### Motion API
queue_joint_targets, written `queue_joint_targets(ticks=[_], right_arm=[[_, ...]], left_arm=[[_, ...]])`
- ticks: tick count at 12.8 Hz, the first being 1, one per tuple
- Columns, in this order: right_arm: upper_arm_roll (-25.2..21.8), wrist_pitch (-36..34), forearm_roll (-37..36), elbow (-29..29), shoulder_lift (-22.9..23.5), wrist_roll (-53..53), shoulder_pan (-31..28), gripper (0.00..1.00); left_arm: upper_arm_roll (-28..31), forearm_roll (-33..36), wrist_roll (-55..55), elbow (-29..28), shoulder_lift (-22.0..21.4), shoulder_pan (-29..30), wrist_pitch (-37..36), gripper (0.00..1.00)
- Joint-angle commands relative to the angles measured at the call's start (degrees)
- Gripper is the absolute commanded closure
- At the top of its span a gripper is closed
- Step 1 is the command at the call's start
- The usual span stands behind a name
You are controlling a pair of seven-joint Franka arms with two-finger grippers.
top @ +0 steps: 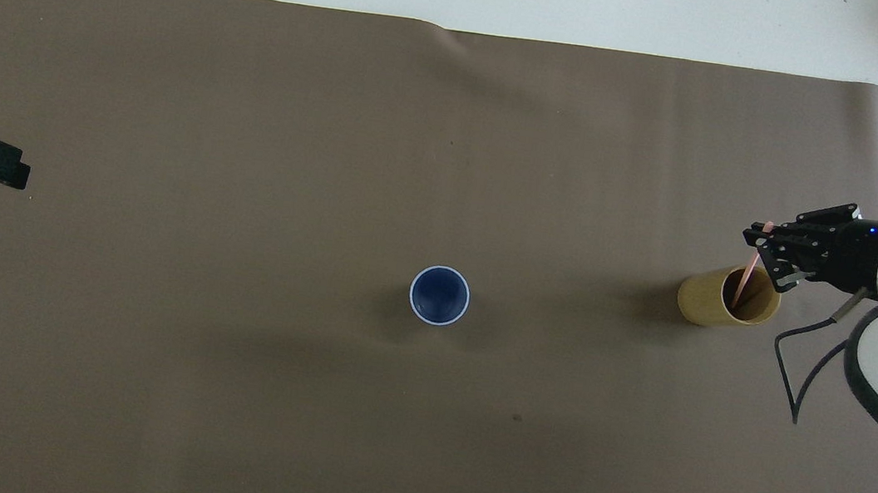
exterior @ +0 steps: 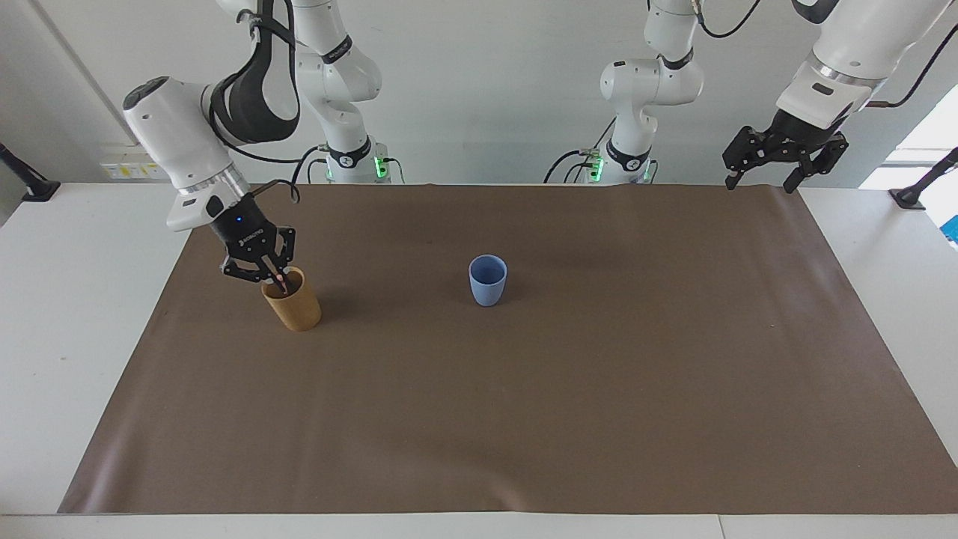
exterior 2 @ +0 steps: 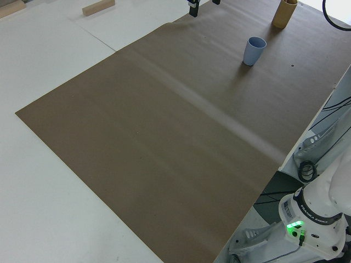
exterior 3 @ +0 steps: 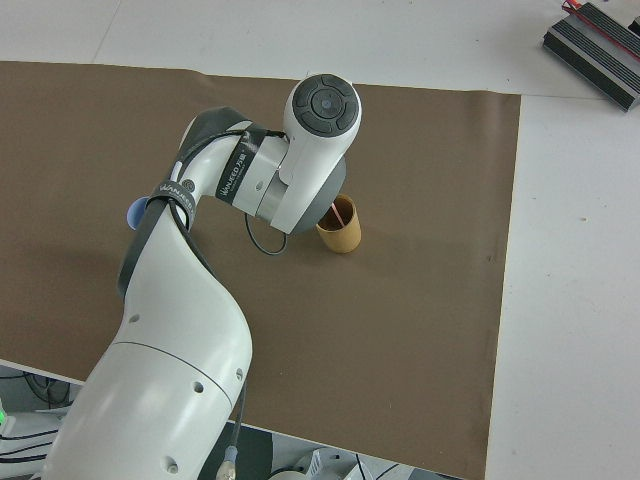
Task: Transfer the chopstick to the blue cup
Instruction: 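Lift the pink stick out of the yellow cup with the right gripper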
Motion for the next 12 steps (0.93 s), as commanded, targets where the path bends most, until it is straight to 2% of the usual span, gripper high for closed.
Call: queue_joint_targets(ticks=[1, 4, 6, 9, 12], right_arm=[[0.2, -6.75, 1.85, 4.38, -2.24, 4.62, -0.58, 1.0], [1.43, -12.3, 0.53, 10.18, -3.47, 11.92, 0.56, 1.0], [2.57, -12.23, -4.27, 11.95, -3.56, 19.27, 5.19, 1.0], [3.19, -7.41, -14.03, 12.84, -3.12, 40.34, 17.31, 1.0], [3.36, 1.02, -15.73, 13.01, 0.38, 49.61, 25.23, 1.0]], left_arm=[[-0.58, 0.42, 0.2, 0.6, -0.16, 0.91, -1.17, 0.0], [-0.58, 0.42, 0.2, 0.6, -0.16, 0.91, -1.17, 0.0], [-0.58, 0.42, 0.2, 0.6, -0.16, 0.91, -1.17, 0.0], [-0.58, 0.42, 0.2, 0.6, -0.16, 0.91, -1.17, 0.0], [-0.58, 0.42, 0.2, 0.6, -0.16, 0.91, -1.17, 0.0]])
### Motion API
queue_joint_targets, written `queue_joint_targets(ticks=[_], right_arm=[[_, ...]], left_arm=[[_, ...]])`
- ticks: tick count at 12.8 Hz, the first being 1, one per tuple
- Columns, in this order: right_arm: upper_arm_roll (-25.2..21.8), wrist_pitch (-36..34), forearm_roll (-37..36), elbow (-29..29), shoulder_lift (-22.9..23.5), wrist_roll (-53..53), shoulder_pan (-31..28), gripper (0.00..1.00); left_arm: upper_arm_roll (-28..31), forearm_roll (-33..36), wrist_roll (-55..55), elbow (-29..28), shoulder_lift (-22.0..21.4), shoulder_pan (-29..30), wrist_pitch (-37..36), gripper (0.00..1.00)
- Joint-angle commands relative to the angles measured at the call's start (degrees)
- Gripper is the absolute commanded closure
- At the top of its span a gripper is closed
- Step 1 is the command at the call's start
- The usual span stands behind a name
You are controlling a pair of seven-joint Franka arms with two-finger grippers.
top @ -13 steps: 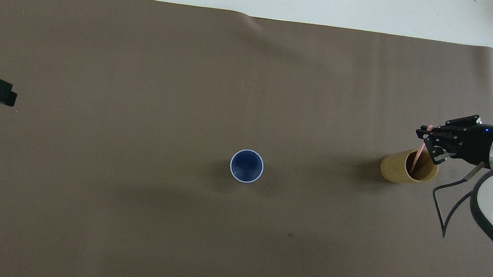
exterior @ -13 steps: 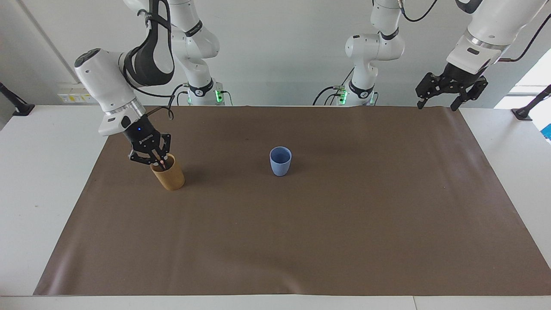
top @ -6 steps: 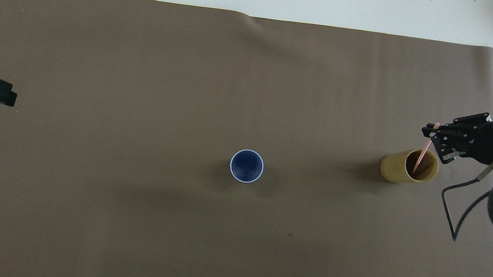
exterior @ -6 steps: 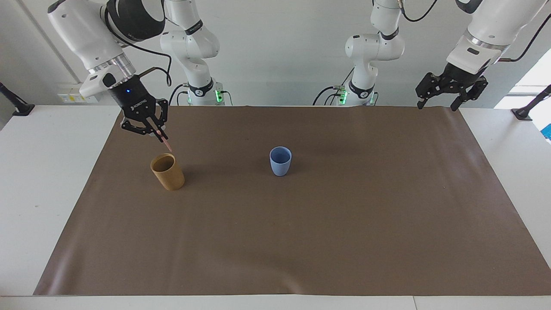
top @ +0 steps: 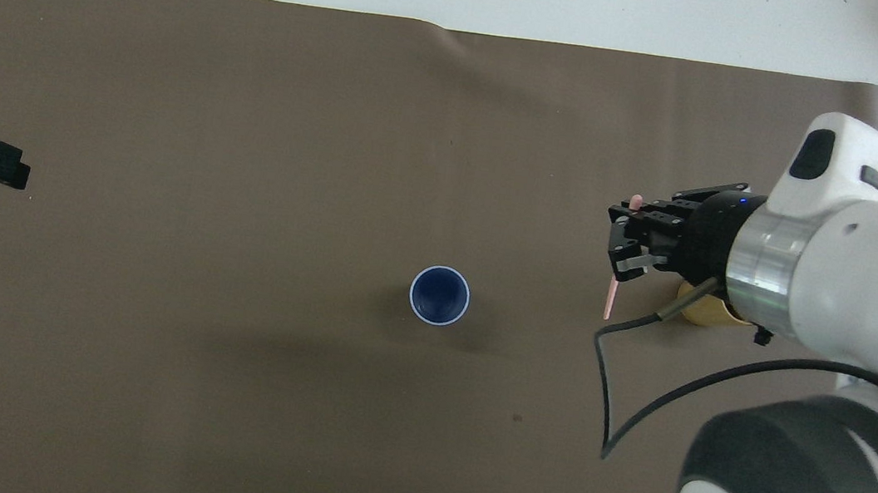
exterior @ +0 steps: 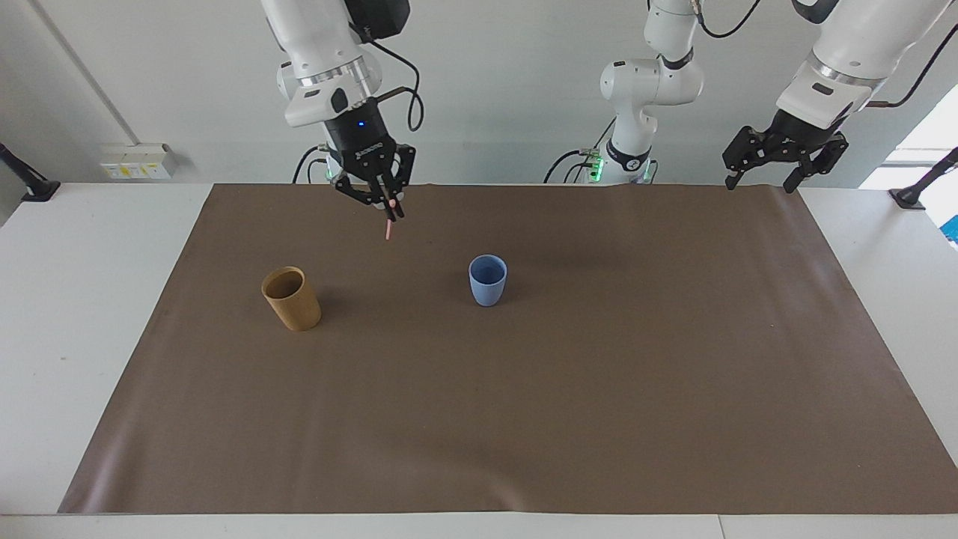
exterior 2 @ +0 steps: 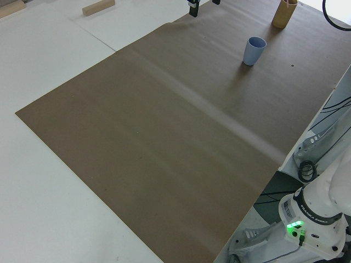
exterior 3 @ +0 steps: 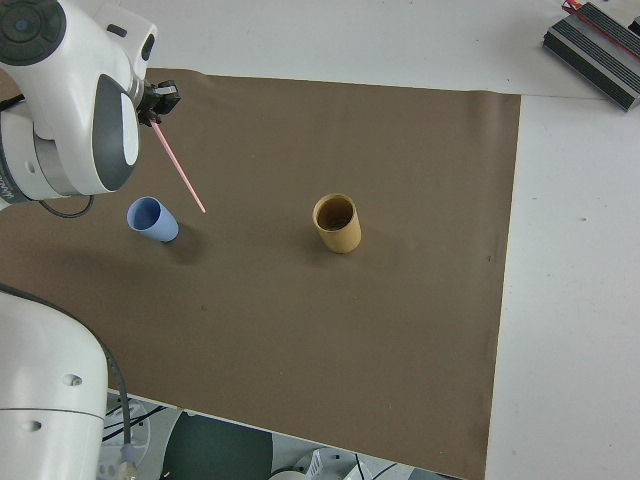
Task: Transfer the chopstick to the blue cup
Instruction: 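Carry the pink stick over the blue cup and lower it in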
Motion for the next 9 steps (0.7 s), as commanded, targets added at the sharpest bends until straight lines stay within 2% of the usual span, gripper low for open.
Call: queue_joint_targets(ticks=[1, 4, 5, 9], right_arm=[[-0.34, 6.58, -3.66, 1.75, 5.0, 9.09, 5.67, 1.0], [-0.25, 7.92, -12.98, 6.93, 11.24, 22.2, 11.48, 1.0], [-0.25, 8.35, -14.74, 7.12, 12.3, 23.98, 13.24, 1.0], [-0.16, 13.53, -15.99, 6.51, 14.5, 24.35, 13.52, 1.0]], left_arm=[[-0.67, 0.42, 0.2, 0.6, -0.16, 0.9, -1.17, 0.0], [-0.58, 0.42, 0.2, 0.6, -0.16, 0.9, -1.17, 0.0], [-0.58, 0.42, 0.2, 0.6, -0.16, 0.9, -1.17, 0.0], [-0.58, 0.42, 0.2, 0.6, -0.16, 0.9, -1.17, 0.0]])
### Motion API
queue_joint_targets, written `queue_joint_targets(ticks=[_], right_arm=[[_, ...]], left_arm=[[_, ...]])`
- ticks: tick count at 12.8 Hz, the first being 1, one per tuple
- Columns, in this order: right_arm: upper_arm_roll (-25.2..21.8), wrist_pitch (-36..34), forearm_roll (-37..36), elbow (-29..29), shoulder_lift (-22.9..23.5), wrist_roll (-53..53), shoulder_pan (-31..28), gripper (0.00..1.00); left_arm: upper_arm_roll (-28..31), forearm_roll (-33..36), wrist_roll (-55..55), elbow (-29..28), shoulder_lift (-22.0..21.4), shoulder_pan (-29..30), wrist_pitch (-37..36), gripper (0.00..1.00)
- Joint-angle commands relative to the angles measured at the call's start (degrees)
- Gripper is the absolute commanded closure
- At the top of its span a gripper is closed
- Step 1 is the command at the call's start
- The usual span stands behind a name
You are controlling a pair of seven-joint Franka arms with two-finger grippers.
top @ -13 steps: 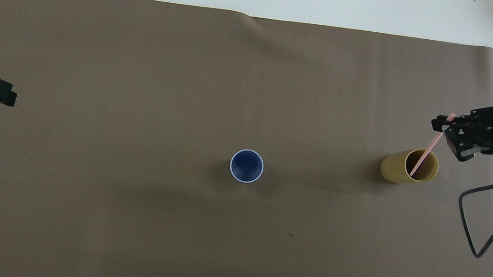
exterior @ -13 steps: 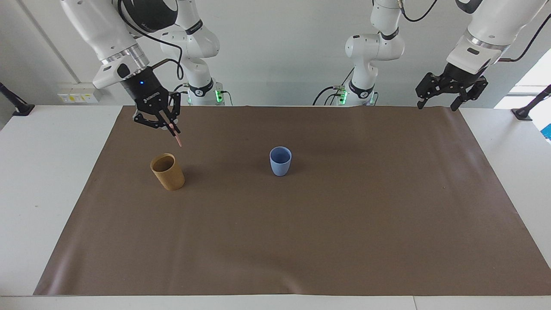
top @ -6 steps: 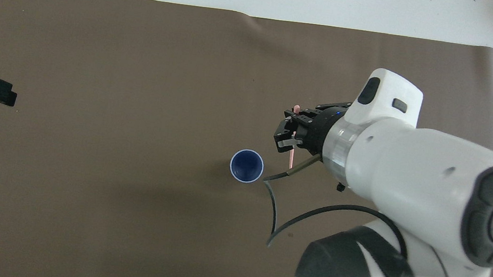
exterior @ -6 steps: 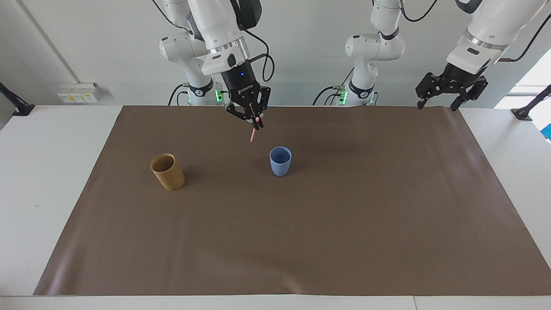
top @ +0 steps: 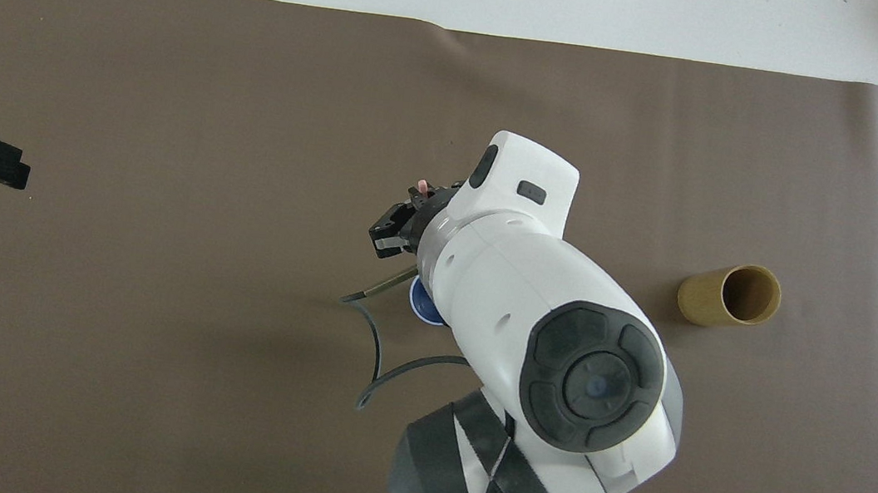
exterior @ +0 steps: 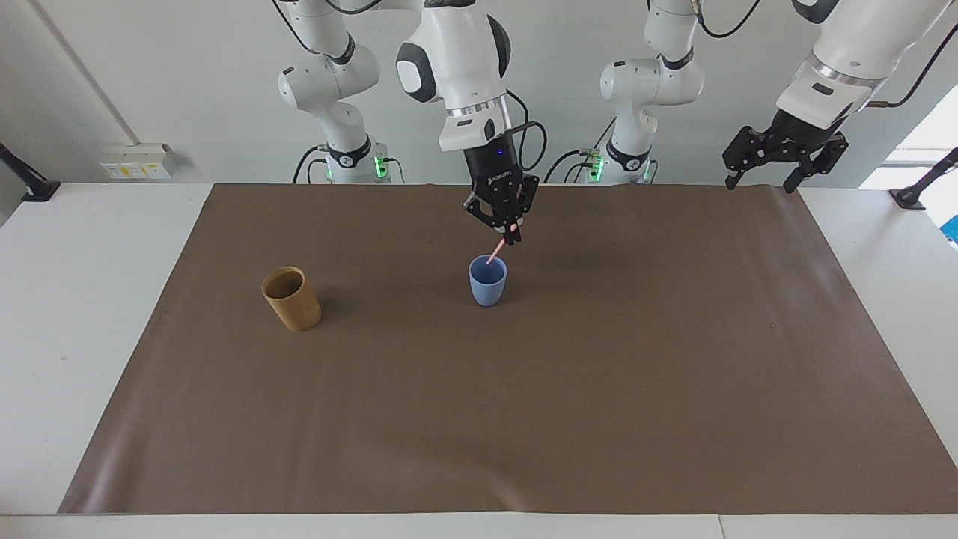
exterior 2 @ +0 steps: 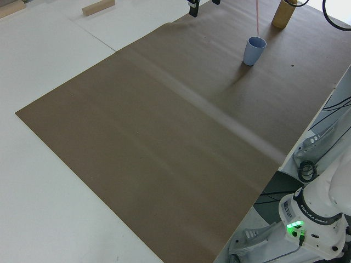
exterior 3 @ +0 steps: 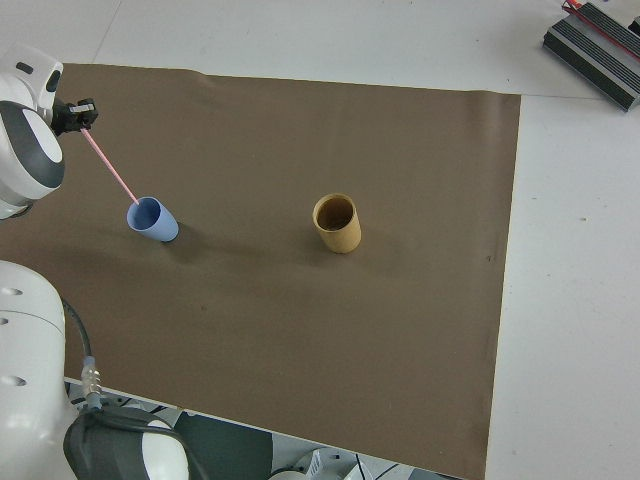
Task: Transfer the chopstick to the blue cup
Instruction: 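Carry the pink stick over the blue cup and lower it in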
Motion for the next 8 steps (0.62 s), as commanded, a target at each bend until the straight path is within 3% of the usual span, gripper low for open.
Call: queue_joint_targets(ticks=[1, 8], right_arm=[[-0.03, 1.86, -1.62, 0.59, 1.85, 0.89, -0.29, 1.0], [0.06, 6.61, -1.71, -4.25, 4.84, 0.19, -0.38, 1.0]], left_arm=[[-0.58, 0.42, 0.2, 0.6, -0.16, 0.9, -1.17, 0.0], [-0.67, 0.42, 0.11, 0.6, -0.16, 0.81, -0.82, 0.0]])
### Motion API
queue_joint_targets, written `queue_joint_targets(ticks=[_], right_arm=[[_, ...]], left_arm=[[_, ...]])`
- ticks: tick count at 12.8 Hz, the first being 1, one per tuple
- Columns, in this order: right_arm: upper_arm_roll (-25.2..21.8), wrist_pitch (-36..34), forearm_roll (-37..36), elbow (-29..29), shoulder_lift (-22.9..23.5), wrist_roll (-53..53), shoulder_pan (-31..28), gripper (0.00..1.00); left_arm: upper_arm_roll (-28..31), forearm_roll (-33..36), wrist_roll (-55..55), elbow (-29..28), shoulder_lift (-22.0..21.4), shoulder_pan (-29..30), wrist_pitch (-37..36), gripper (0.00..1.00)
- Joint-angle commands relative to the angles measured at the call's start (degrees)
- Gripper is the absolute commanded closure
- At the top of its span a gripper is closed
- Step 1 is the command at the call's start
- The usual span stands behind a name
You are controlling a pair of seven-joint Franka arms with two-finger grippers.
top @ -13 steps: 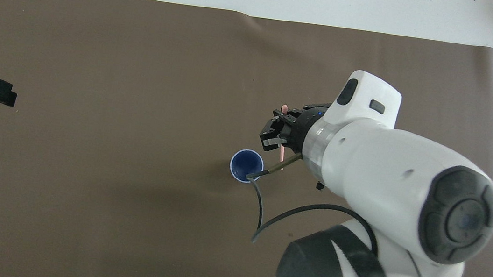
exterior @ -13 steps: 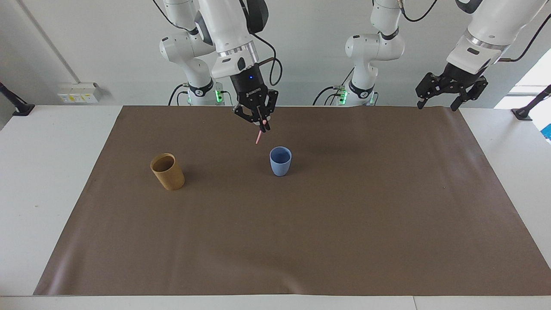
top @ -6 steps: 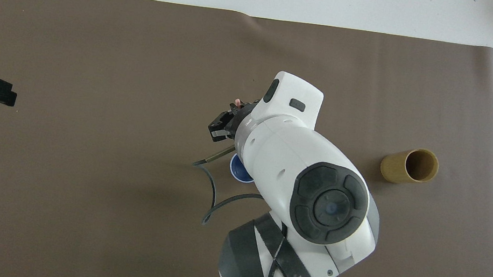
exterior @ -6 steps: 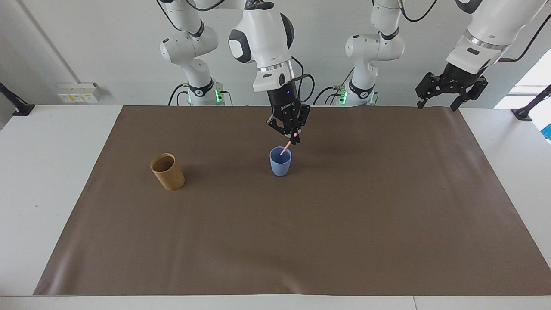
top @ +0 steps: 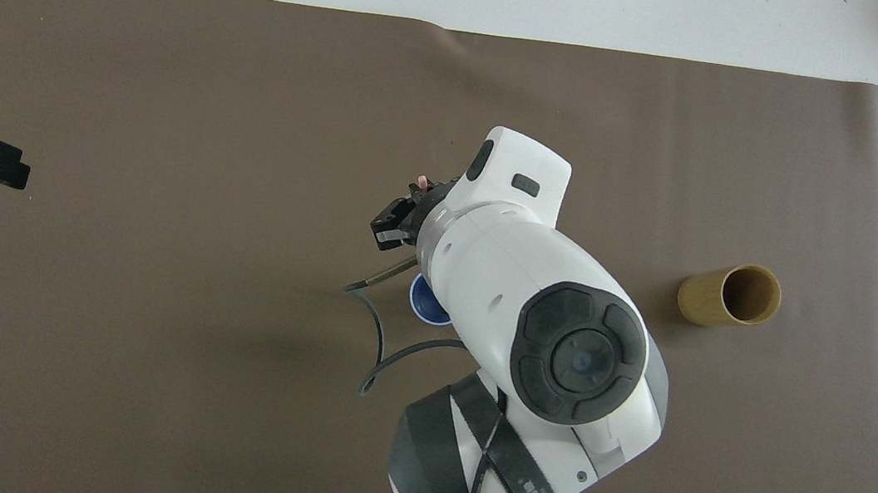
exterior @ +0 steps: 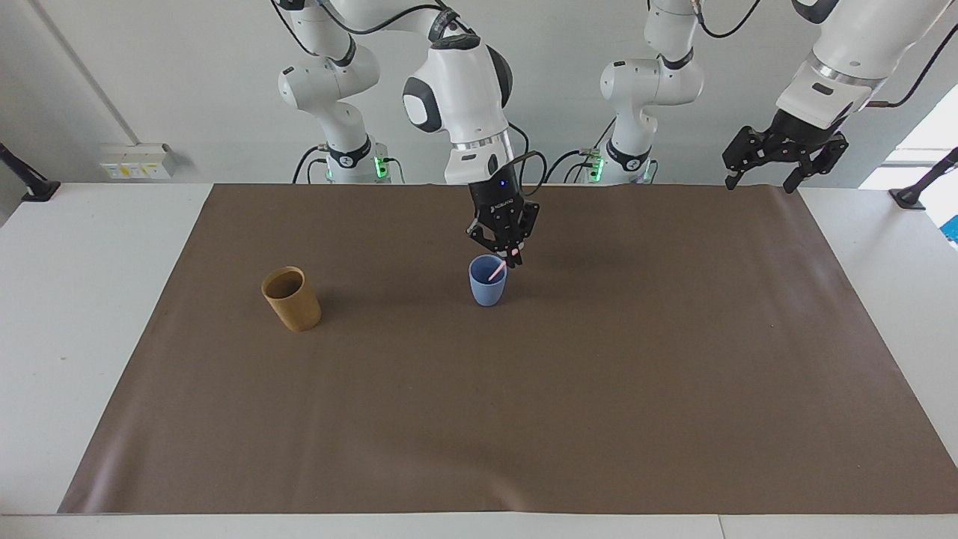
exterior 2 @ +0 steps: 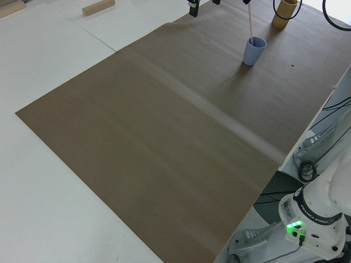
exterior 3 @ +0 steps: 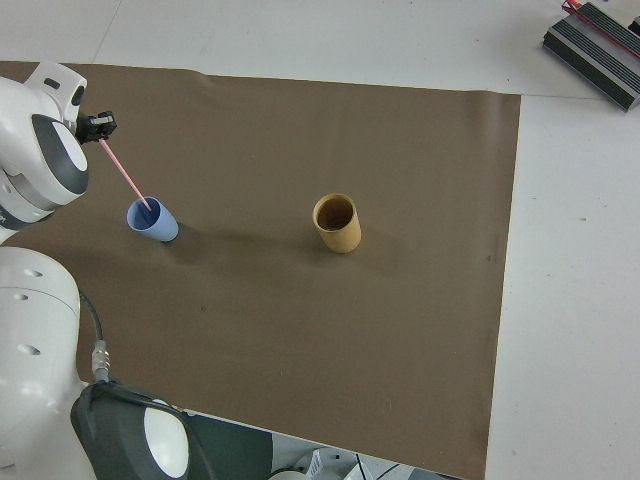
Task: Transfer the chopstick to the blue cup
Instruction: 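Carry the pink stick over the blue cup and lower it in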
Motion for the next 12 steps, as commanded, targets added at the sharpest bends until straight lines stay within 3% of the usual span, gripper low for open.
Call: queue_joint_targets(ticks=[1, 2, 3, 4, 5, 9, 12], right_arm=[[0.24, 1.82, -1.6, -2.65, 0.56, -0.59, -0.35, 1.0], [0.24, 1.91, -1.51, -4.14, 0.21, -0.86, -0.35, 1.0], [0.24, 2.0, -1.51, -4.5, 0.38, -0.78, -0.27, 0.93], [0.33, 2.08, -1.51, -4.68, 0.55, -0.69, -0.27, 0.42], [0.24, 2.08, -1.42, -4.68, 0.55, -0.43, -0.27, 0.0], [0.07, 0.43, -1.42, -3.28, 0.38, -0.25, -0.27, 0.0], [-0.55, -10.36, -0.99, 3.11, -0.24, 0.45, -2.37, 0.0]], left_arm=[[-0.63, 0.42, 0.2, 0.6, -0.16, 0.81, -1.17, 0.0], [-0.63, 0.42, 0.2, 0.6, -0.16, 0.81, -1.09, 0.0], [-0.63, 0.42, 0.2, 0.6, -0.16, 0.9, -1.17, 0.0], [-0.55, 0.42, 0.29, 0.6, -0.16, 0.9, -1.17, 0.0], [-0.54, 0.42, 0.29, 0.68, -0.16, 0.9, -1.0, 0.0], [-0.54, 0.51, 0.2, 0.6, -0.16, 1.08, -1.09, 0.0], [-0.54, 0.51, 0.29, 0.16, -0.34, 1.08, -1.0, 0.0]])
